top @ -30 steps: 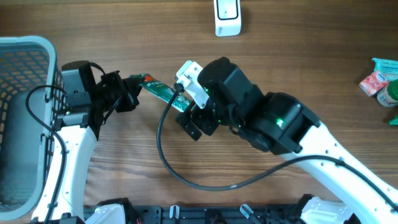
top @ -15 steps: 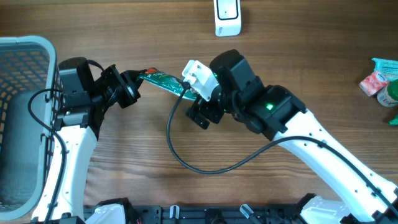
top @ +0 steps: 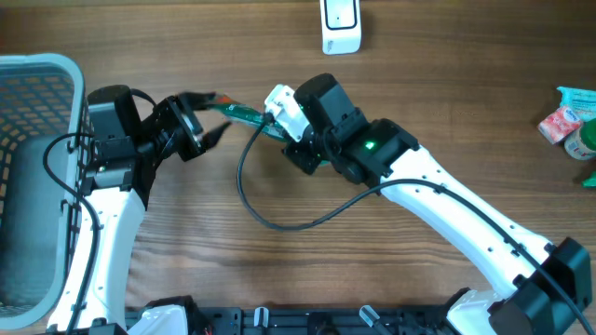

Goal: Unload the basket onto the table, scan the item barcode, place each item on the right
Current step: 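Release and retract left gripper, keep pack in right gripper, then swing gloves pack past scanner to right table edge and release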

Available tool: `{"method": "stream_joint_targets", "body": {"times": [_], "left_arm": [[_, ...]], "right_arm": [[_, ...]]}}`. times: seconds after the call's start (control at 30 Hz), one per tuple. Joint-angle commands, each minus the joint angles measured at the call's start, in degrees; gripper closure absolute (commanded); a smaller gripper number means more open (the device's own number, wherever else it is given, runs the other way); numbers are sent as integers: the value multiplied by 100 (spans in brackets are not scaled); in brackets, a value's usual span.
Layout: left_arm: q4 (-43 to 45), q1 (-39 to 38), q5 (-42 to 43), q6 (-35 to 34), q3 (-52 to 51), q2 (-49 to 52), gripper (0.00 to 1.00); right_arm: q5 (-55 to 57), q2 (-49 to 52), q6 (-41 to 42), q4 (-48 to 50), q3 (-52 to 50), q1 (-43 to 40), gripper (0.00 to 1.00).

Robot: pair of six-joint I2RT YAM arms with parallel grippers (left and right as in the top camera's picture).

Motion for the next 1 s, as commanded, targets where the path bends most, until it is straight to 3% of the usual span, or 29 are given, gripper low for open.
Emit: {"method": "stream_joint_targets", "body": {"times": [0.0,0.07,0.17,0.23,0.3,0.37,0.47,0.53,0.63,0.67,0.73,0.77,0.83,0.97], "left_arm": [[-2,50,98,859,17,22,0],[-7,50,63,2262,17,22,0],[-317,17,57,4389,17,22,0],[-1056,-236,-756,5359,17,-59,0],[-2041,-730,-2496,5805,17,-417,0],[-2848,-1449,-4026,6028,17,-1091,0],[-3825,-2312,-5512,5976,17,-2026,0],[-4398,-2962,-6037,5978,17,-2765,0],[-5060,-3283,-6358,5890,17,-3364,0],[-5292,-3285,-6505,5576,17,-3486,0],[-5613,-3285,-6682,5073,17,-3587,0],[-5626,-3285,-6664,5064,17,-3585,0],[-5643,-3285,-6645,4924,17,-3585,0],[-5744,-3285,-6603,4903,15,-3585,0]], "right_arm": [[-466,-378,1464,-55,-28,-518,96],[-1613,-527,2081,-190,-28,-1224,96],[-3154,-546,2190,-876,-28,-2127,96],[-3486,-546,2177,-1512,-31,-2465,96],[-3906,-546,1810,-1902,-31,-2531,96],[-4402,-546,1537,-2234,-31,-2531,96],[-4756,-546,1390,-2577,-37,-2531,95],[-5622,-546,1154,-2765,-138,-2535,96],[-6765,-546,1027,-3226,-546,-2704,96],[-6909,-546,1045,-3143,-774,-2815,96],[-7812,-544,1307,-2050,-1676,-3123,95],[-8056,-533,1923,-1126,-2135,-3281,96],[-7342,-538,3672,619,-2702,-3521,95],[-6000,-608,5882,2594,-3014,-3534,96]]}}
